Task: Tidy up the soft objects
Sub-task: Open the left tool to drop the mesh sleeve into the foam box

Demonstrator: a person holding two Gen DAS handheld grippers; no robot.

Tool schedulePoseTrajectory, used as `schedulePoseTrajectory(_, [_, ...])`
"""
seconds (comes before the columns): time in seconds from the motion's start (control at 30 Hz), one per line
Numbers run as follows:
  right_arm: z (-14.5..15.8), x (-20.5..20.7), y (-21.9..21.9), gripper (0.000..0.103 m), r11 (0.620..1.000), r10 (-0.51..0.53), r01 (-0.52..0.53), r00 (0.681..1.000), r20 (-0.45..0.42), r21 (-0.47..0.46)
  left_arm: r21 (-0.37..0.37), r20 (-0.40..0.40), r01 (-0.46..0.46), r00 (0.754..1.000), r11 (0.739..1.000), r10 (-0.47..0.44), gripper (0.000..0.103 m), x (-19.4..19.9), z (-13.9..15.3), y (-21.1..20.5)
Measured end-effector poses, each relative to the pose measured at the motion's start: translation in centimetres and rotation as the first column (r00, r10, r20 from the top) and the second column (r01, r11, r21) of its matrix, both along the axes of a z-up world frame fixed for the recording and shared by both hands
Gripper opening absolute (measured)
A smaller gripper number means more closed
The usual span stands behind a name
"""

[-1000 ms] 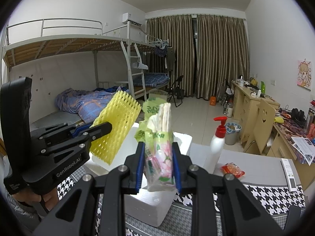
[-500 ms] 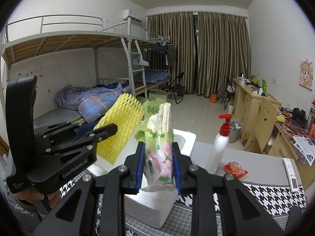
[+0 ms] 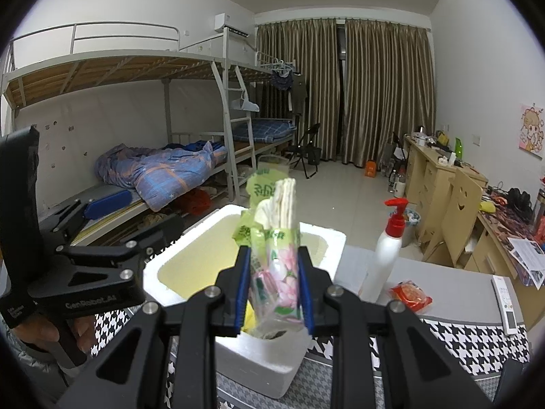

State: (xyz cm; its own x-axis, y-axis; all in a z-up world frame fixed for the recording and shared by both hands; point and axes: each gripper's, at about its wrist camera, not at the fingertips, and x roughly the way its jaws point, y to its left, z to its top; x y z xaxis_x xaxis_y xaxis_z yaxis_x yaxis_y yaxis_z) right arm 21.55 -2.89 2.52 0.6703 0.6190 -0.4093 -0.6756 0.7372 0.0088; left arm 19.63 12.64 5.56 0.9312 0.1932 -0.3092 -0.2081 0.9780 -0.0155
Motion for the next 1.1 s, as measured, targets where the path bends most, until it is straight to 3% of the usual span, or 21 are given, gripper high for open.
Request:
schedulePoseTrajectory(0.23, [-0.2, 0.2, 0.3, 0.030, 1.000, 0.020, -0.020, 1.000, 0.004, -0.012, -0.014, 0.018, -0.054, 0.998, 0.998, 0.054, 0.102, -1.0, -0.1, 1.5])
schedulePoseTrajectory(1.1, [-0.9, 2.0, 1.5, 0.033, 0.998, 0.049, -0.050, 0.998, -0.030, -0.043, -0.012, 0.029, -0.115, 0.993, 0.993, 0.115, 0.102, -3.4, -0.5, 4.3])
